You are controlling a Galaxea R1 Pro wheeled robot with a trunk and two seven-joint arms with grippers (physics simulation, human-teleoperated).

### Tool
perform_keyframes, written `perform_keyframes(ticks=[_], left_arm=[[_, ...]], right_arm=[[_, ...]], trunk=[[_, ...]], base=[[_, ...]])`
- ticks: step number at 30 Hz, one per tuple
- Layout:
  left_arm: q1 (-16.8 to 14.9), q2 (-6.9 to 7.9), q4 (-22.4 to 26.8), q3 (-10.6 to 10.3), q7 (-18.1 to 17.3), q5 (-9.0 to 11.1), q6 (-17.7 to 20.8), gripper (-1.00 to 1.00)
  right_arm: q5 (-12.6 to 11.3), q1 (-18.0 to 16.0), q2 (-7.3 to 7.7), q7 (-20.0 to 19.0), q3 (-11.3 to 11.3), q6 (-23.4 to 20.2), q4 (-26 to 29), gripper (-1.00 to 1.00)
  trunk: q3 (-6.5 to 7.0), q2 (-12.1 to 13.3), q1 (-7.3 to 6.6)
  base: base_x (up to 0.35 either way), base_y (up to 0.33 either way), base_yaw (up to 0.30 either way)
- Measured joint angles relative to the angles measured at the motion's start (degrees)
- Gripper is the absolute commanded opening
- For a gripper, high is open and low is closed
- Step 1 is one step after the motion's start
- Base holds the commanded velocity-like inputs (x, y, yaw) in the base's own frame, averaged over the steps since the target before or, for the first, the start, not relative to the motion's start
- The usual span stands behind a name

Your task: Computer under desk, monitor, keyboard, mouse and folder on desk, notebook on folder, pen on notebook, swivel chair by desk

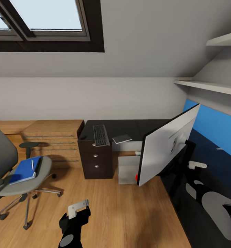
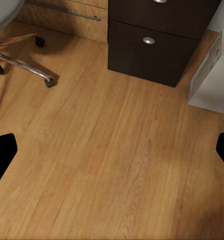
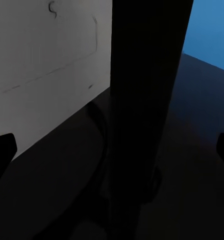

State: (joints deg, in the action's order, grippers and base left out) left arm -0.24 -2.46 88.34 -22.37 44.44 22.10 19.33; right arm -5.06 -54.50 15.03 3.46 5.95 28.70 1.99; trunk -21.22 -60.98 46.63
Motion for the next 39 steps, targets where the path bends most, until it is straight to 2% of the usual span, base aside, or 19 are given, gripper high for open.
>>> perform_keyframes(ticks=[11, 22, 26, 28, 31, 39], left_arm=[[0.0, 0.0, -0.3, 0.0, 0.0, 0.0, -0.1, 1.0], [0.0, 0.0, -0.3, 0.0, 0.0, 0.1, -0.1, 1.0], [0.0, 0.0, -0.3, 0.0, 0.0, 0.1, -0.1, 1.0], [0.0, 0.0, -0.3, 0.0, 0.0, 0.1, -0.1, 1.0], [0.0, 0.0, -0.3, 0.0, 0.0, 0.1, -0.1, 1.0], [0.0, 0.0, -0.3, 0.0, 0.0, 0.1, -0.1, 1.0]], right_arm=[[0.0, 0.0, 0.17, 0.1, 0.0, 0.0, 0.0, 1.0], [0.0, 0.0, 0.28, 0.3, 0.1, -1.1, 0.0, 1.0], [0.0, 0.0, 0.3, 0.6, 0.1, -3.8, 0.1, 1.0], [0.1, 0.1, 0.49, 2.8, 0.4, -7.9, 0.4, 1.0], [0.1, 0.1, 0.66, 4.0, 0.4, -9.1, 0.5, 1.0], [0.1, 0.0, 0.82, 4.3, 0.4, -9.4, 0.5, 1.0]], trunk=[[0.0, 0.0, 0.0], [0.0, 0.0, 0.0], [0.0, 0.0, 0.01], [0.0, 0.0, 0.01], [0.0, 0.0, 0.01], [0.0, 0.0, 0.0]], base=[[0.028, -0.015, 0.0], [0.129, -0.001, 0.0], [0.019, 0.0, 0.0], [0.003, 0.0, 0.0], [0.001, 0.0, 0.0], [0.034, 0.0, 0.0]])
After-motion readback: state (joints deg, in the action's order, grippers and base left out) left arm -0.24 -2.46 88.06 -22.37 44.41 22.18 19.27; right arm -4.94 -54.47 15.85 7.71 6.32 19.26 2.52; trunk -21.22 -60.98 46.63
